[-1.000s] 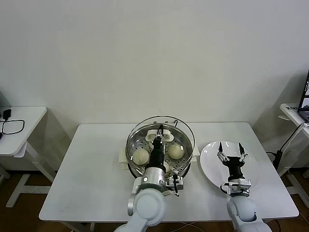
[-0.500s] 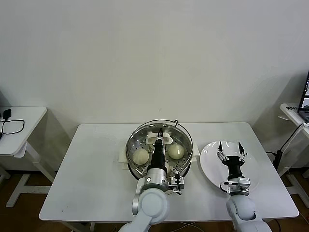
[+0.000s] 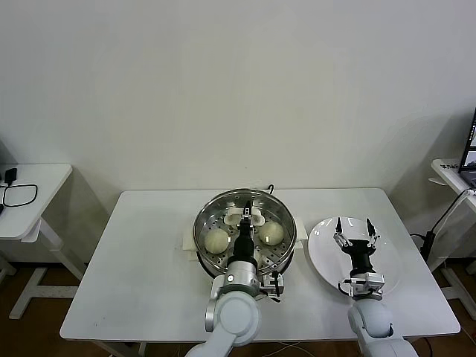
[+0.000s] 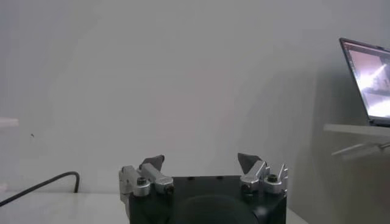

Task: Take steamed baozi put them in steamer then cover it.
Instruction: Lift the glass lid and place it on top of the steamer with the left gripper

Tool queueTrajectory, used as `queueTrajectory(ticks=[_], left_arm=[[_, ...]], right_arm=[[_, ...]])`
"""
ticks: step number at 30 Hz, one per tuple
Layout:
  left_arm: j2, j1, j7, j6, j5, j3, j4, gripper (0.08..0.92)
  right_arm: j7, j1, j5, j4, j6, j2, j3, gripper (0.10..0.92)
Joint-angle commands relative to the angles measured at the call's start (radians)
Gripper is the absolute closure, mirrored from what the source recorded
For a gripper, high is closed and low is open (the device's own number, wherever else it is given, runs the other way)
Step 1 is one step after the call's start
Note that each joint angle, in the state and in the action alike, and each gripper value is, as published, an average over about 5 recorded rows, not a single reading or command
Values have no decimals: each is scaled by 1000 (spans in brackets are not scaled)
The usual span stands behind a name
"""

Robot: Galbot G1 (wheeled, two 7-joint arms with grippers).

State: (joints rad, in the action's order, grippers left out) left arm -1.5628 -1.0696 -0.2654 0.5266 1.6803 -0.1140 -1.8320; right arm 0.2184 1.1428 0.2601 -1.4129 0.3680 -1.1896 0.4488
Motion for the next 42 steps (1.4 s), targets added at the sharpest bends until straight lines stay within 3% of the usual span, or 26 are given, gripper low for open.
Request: queueTrajectory(ticks=[1,33,42], left_arm=[[-4,0,-12,-9,31,0,9,806],[-11,-11,-42,-42,80,5,16,796],[3,-33,-49,-37,68,-3,-47,567]], right_arm=[[0,-2,-1,1,1,-1,-1,203],[1,-6,-5,4,5,-10,1,203],[1,-2,-7,3,5,-9,-1,203]])
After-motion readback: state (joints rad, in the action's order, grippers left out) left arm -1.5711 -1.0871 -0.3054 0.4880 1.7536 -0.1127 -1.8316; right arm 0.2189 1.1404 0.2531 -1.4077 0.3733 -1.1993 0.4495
